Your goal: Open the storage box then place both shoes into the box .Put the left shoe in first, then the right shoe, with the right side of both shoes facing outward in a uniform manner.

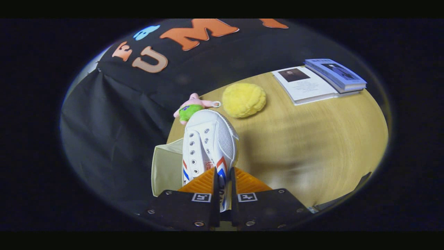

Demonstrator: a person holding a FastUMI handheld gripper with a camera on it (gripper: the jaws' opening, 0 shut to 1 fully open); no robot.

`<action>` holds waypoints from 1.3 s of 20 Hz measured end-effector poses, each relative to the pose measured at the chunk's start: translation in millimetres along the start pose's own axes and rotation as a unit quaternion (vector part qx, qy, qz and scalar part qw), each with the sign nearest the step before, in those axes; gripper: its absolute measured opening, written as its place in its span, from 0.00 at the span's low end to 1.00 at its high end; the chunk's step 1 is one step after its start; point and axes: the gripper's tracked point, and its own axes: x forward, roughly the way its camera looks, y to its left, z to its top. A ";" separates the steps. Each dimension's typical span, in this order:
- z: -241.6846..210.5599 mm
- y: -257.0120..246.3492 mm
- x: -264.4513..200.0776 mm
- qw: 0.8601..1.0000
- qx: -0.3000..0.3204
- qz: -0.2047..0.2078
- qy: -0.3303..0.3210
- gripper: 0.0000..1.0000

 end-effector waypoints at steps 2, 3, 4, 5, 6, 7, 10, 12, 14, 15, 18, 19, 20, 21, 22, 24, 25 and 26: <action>0.3 25.5 7.5 0.999 -0.029 0.010 0.009 0.13; -1.6 37.6 11.8 0.999 -0.041 0.017 0.016 0.13; -2.5 50.0 17.2 0.998 -0.051 0.025 0.021 0.13; -4.1 61.0 21.8 0.997 -0.060 0.032 0.028 0.13; -6.2 70.8 27.0 0.996 -0.069 0.039 0.034 0.13; -9.8 79.8 36.4 0.995 -0.079 0.044 0.043 0.13; -22.6 98.1 60.6 0.990 -0.115 0.052 0.067 0.13; -33.5 114.6 72.9 0.985 -0.144 0.051 0.078 0.13; -47.0 126.6 83.2 0.980 -0.169 0.047 0.095 0.13; -55.2 133.5 90.0 0.977 -0.181 0.045 0.105 0.13; -69.8 132.6 103.1 0.968 -0.206 0.026 0.138 0.13; -75.8 131.3 106.9 0.966 -0.211 0.016 0.147 0.13; -79.5 132.0 109.6 0.966 -0.211 0.010 0.149 0.13; -79.3 129.3 108.6 0.966 -0.210 0.004 0.153 0.13; -79.8 127.3 108.4 0.965 -0.209 -0.002 0.158 0.13; -82.7 125.9 109.3 0.963 -0.211 -0.007 0.168 0.17; -85.3 135.7 106.1 0.963 -0.203 0.016 0.176 0.21; -87.5 152.2 106.8 0.966 -0.182 0.045 0.179 0.24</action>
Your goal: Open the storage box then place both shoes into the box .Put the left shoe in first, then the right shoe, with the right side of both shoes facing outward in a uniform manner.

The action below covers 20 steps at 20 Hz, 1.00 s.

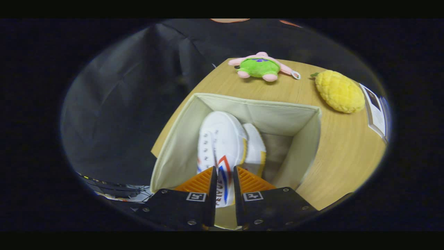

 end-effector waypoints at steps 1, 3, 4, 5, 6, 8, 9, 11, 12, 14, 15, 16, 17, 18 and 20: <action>8.5 15.4 -0.3 0.999 0.009 0.031 -0.013 0.30; 23.3 22.5 -9.0 0.998 -0.001 0.052 -0.040 0.41; 35.8 20.7 -12.9 0.996 -0.017 0.050 -0.069 0.53; 51.4 15.6 -18.5 0.993 -0.031 0.039 -0.111 0.58; 65.1 8.0 -22.8 0.987 -0.042 0.029 -0.152 0.67; 86.1 -13.2 -33.4 0.977 -0.060 -0.010 -0.202 0.80; 98.2 -25.2 -44.3 0.970 -0.064 -0.030 -0.234 0.84; 133.8 -32.9 -79.9 0.943 -0.074 -0.053 -0.319 0.90; 144.3 -40.1 -97.5 0.929 -0.078 -0.065 -0.355 0.93; 157.9 -58.0 -131.9 0.904 -0.084 -0.105 -0.406 0.97; 159.3 -68.2 -150.6 0.894 -0.086 -0.125 -0.422 0.98; 161.4 -78.1 -170.0 0.884 -0.089 -0.142 -0.436 0.98; 161.3 -88.1 -192.7 0.872 -0.091 -0.160 -0.453 0.98; 161.7 -92.1 -215.6 0.862 -0.091 -0.172 -0.468 0.99; 159.1 -110.4 -254.7 0.842 -0.086 -0.200 -0.493 0.99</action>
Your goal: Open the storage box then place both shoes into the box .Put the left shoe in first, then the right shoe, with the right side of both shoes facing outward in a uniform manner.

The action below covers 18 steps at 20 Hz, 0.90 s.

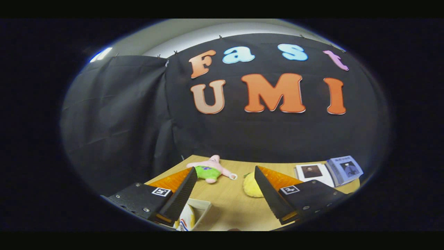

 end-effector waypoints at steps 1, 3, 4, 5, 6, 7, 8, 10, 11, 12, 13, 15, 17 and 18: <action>10.9 -15.6 -8.9 1.000 -0.005 -0.013 -0.013 0.98; 29.4 -45.5 -26.1 0.998 -0.016 -0.041 -0.044 0.99; 39.1 -59.1 -34.7 0.997 -0.021 -0.052 -0.060 0.99; 52.4 -72.5 -43.8 0.995 -0.024 -0.063 -0.075 0.98; 64.5 -83.9 -49.5 0.993 -0.027 -0.073 -0.086 0.98; 73.4 -95.7 -56.6 0.991 -0.029 -0.086 -0.093 0.98; 83.2 -107.4 -66.2 0.990 -0.027 -0.097 -0.102 0.98; 103.0 -126.5 -81.4 0.985 -0.013 -0.113 -0.127 0.98; 112.0 -135.2 -89.1 0.983 -0.006 -0.118 -0.142 0.98; 121.7 -146.2 -94.6 0.980 0.000 -0.125 -0.154 0.98; 128.1 -156.0 -99.6 0.978 0.005 -0.133 -0.163 0.98; 132.1 -176.3 -105.7 0.974 0.009 -0.151 -0.167 0.98; 132.8 -189.4 -111.8 0.973 0.007 -0.163 -0.165 0.98; 133.9 -195.7 -113.8 0.972 0.003 -0.169 -0.166 0.98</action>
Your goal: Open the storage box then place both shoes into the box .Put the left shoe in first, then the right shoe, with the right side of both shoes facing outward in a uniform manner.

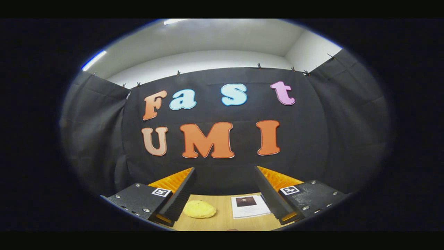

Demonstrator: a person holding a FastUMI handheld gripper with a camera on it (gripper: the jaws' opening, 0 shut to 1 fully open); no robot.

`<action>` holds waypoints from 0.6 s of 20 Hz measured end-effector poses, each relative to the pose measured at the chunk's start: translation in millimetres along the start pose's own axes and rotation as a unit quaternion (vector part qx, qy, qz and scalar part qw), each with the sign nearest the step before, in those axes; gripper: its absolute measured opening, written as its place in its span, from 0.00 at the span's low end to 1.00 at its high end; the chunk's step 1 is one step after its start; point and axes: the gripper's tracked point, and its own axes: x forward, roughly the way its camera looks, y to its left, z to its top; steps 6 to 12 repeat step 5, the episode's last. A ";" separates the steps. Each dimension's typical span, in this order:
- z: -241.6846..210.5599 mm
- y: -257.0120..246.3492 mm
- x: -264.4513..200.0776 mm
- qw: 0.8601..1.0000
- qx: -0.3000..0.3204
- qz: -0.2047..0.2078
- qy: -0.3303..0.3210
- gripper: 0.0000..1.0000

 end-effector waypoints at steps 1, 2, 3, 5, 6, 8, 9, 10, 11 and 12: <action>1.0 -5.0 -0.7 1.000 -0.007 -0.004 -0.001 0.98; 1.4 -8.3 -0.8 1.000 -0.014 -0.009 -0.003 0.98; 0.1 -9.3 -2.1 1.000 -0.021 -0.009 -0.002 0.98; -9.4 -12.6 -6.4 1.000 -0.026 -0.010 0.013 0.98; -9.4 -12.6 -6.4 1.000 -0.026 -0.010 0.013 0.98; -9.4 -12.6 -6.4 1.000 -0.026 -0.010 0.013 0.98; -9.4 -12.6 -6.4 1.000 -0.026 -0.010 0.013 0.98; -9.4 -12.6 -6.4 1.000 -0.026 -0.010 0.013 0.98; -9.4 -12.6 -6.4 1.000 -0.026 -0.010 0.013 0.98; -9.4 -12.6 -6.4 1.000 -0.026 -0.010 0.013 0.98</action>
